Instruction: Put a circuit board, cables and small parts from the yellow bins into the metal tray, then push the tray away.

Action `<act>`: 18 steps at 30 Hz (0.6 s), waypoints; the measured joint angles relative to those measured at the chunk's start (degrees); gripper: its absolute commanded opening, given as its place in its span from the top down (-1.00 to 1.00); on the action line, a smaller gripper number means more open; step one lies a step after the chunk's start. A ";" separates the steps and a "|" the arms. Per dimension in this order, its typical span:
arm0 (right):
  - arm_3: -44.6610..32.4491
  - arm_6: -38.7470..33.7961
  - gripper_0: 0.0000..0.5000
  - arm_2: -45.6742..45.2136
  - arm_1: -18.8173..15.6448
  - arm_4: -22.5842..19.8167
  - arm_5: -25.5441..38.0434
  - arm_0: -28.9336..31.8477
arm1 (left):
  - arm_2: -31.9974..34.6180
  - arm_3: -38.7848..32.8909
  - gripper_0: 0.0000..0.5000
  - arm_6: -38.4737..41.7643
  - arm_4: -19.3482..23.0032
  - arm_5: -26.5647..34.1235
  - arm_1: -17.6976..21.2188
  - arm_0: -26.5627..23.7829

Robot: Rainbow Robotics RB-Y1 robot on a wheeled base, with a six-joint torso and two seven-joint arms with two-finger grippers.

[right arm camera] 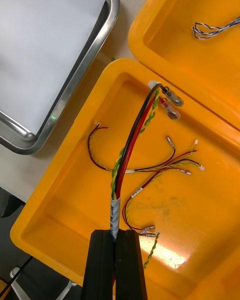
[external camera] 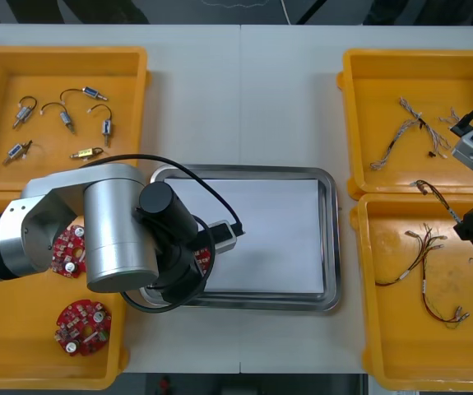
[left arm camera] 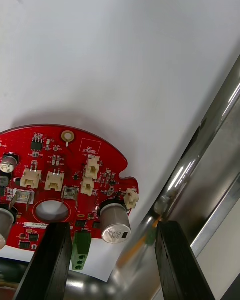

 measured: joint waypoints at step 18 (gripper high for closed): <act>-1.20 0.00 1.00 16.44 0.00 0.85 0.01 -13.79 | 15.32 -5.78 -1.00 0.02 1.29 18.11 -2.13 -0.03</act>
